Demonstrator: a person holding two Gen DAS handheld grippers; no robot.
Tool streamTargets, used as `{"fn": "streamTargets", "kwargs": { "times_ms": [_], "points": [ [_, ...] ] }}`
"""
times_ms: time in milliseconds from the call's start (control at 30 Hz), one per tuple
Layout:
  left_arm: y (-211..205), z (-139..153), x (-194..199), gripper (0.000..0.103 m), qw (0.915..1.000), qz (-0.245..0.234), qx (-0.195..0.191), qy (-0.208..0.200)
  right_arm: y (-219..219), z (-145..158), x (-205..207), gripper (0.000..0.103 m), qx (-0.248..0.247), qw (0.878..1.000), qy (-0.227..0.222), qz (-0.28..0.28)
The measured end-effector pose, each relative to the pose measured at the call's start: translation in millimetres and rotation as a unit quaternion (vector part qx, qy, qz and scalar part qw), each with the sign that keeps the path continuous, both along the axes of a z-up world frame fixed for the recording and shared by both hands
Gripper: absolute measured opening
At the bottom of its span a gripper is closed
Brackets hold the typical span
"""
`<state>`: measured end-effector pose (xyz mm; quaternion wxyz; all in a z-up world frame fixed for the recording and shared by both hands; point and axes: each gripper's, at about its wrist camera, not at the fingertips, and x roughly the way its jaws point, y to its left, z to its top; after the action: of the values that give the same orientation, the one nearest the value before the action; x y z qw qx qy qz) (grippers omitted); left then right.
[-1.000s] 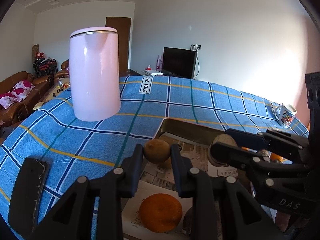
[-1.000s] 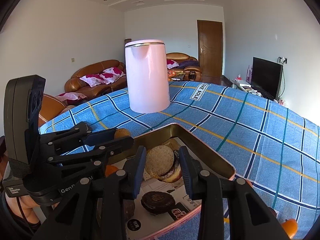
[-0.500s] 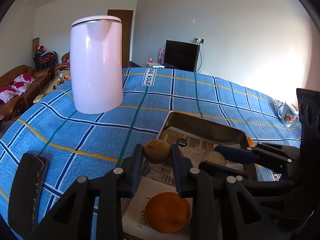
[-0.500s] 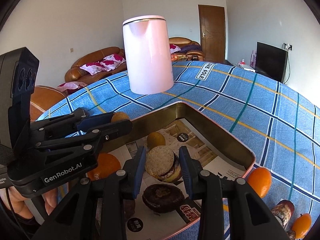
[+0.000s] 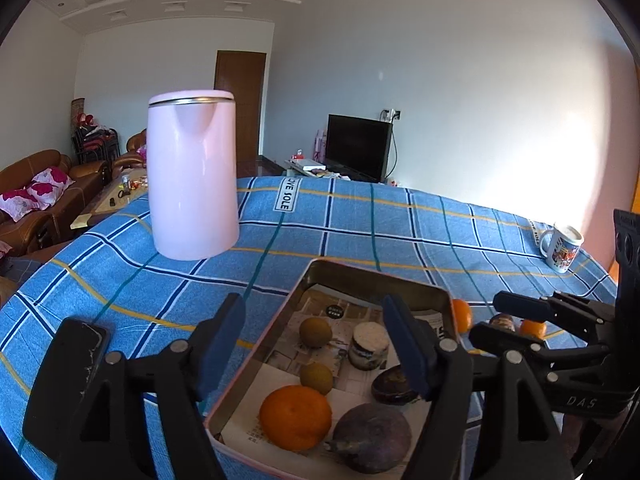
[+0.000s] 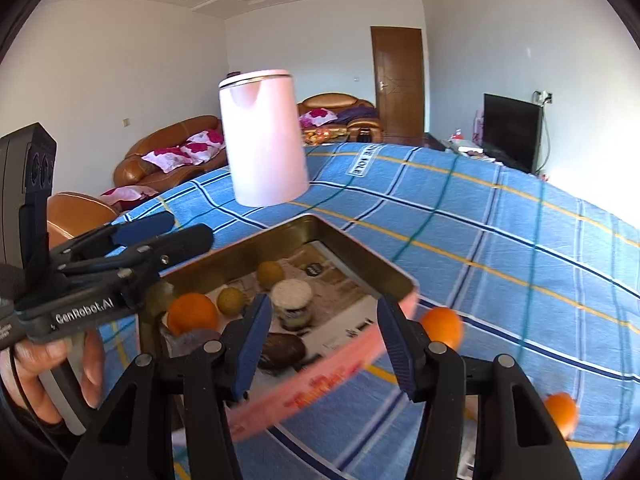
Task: Organize fruits
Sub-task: 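Grasp the dark brown round fruit with the left tool while the right tool grasps an orange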
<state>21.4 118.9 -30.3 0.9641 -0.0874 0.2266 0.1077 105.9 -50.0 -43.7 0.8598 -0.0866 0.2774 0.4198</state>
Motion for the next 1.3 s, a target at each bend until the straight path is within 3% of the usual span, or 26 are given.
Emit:
{"fn": "streamTargets", "kwargs": {
  "times_ms": [167, 400, 533, 733, 867, 1000, 1300],
  "points": [
    [-36.4, 5.0, 5.5, 0.074, 0.9990, -0.043, 0.015, -0.002, -71.2, 0.2, -1.0, 0.057, -0.016, 0.997, -0.026, -0.065],
    [-82.8, 2.5, 20.8, 0.074, 0.9950, -0.093, 0.036, 0.014, -133.1, -12.7, 15.2, 0.057, -0.021, 0.990, -0.005, -0.140],
    [-94.1, -1.2, 30.5, 0.074, 0.9939, -0.099, 0.041, 0.024, -126.9, -17.1, 11.7, 0.057, -0.020, 0.993, 0.000, -0.114],
    [-97.6, -5.5, 38.2, 0.074, 0.9931, -0.102, 0.046, 0.035, -94.5, -24.5, 12.4, 0.057, -0.059, 0.995, 0.001, -0.074],
    [-97.9, -9.9, 41.4, 0.074, 0.9928, -0.104, 0.044, 0.041, -83.6, -34.3, 20.9, 0.052, -0.093, 0.994, 0.021, -0.062],
    [-99.1, -11.7, 42.6, 0.074, 0.9924, -0.106, 0.044, 0.044, -80.4, -38.8, 26.3, 0.052, -0.124, 0.989, 0.012, -0.076],
    [-114.2, -12.4, 45.0, 0.074, 0.9896, -0.129, 0.043, 0.049, -111.7, -20.5, 25.1, 0.052, -0.045, 0.994, 0.005, -0.103]
  ]
}}
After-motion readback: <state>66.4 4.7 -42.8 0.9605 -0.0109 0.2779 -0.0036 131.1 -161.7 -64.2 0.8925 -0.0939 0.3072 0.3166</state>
